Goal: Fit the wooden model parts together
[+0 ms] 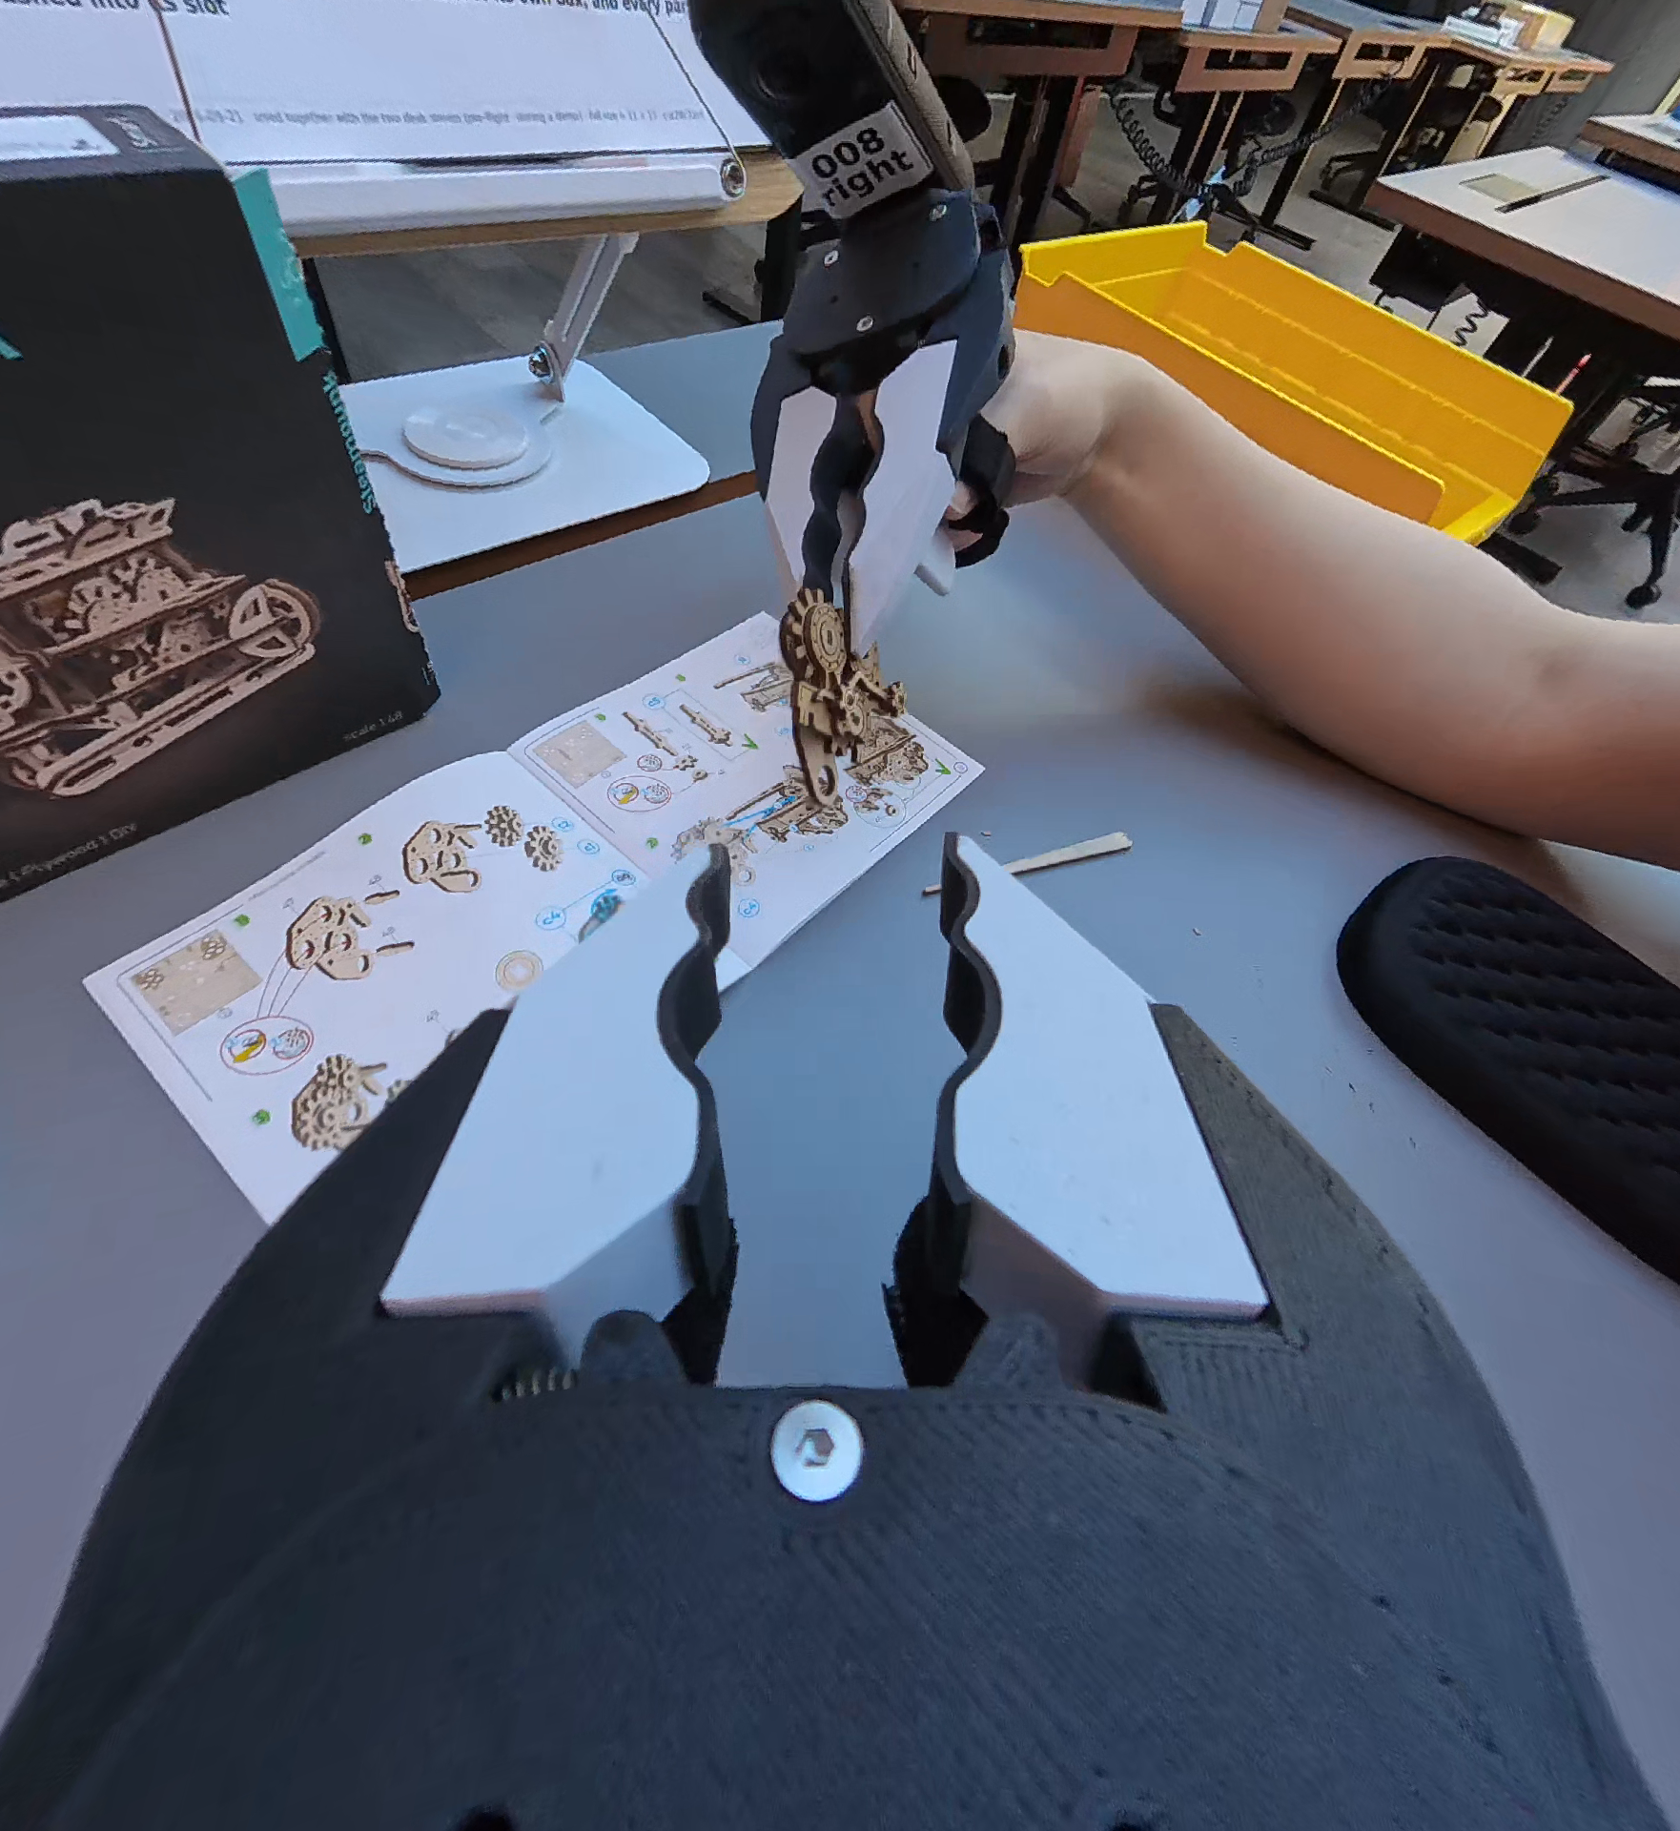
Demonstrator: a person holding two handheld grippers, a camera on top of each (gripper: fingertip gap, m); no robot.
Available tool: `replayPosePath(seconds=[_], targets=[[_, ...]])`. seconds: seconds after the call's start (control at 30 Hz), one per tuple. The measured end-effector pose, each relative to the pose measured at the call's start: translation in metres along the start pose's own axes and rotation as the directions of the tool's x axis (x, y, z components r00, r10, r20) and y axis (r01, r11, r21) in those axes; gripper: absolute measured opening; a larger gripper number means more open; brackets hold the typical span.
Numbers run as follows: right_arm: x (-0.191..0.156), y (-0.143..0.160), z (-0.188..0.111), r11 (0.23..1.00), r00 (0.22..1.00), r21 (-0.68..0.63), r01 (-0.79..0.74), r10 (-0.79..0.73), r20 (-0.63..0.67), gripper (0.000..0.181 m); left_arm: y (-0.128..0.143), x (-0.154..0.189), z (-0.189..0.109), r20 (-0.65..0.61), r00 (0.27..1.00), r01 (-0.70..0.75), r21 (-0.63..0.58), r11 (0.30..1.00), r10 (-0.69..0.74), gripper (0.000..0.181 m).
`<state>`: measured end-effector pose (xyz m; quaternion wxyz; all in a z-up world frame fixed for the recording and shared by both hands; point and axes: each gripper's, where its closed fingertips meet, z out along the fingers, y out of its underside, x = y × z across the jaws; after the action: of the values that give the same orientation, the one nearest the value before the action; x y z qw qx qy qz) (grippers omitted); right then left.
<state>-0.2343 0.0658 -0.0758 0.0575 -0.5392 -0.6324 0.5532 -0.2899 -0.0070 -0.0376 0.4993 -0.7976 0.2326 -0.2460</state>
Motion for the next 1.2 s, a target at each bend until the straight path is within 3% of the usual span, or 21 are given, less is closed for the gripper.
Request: replayPosePath(seconds=[0.37, 0.53, 0.83, 1.2], targets=[[0.002, 0.011, -0.005, 0.998, 1.000, -0.053, -0.015, 0.015, -0.009, 0.011, 0.028, 0.010, -0.067, 0.024, 0.994, 0.102, 0.026, 0.994, -0.102, 0.043], [-0.005, 0.013, -0.006, 0.998, 0.999, -0.060, -0.025, 0.027, 0.030, 0.011, 0.056, 0.023, -0.082, 0.035, 0.987, 0.154, 0.014, 0.988, -0.155, 0.046], [-0.011, 0.016, -0.007, 0.997, 0.998, -0.077, -0.019, 0.023, 0.051, 0.011, 0.106, 0.041, -0.070, 0.049, 0.979, 0.203, -0.062, 0.977, -0.200, 0.048], [-0.023, 0.016, -0.002, 0.994, 0.996, -0.105, 0.014, -0.005, 0.086, 0.011, 0.119, 0.053, -0.056, -0.010, 0.969, 0.243, -0.109, 0.964, -0.245, 0.036]])
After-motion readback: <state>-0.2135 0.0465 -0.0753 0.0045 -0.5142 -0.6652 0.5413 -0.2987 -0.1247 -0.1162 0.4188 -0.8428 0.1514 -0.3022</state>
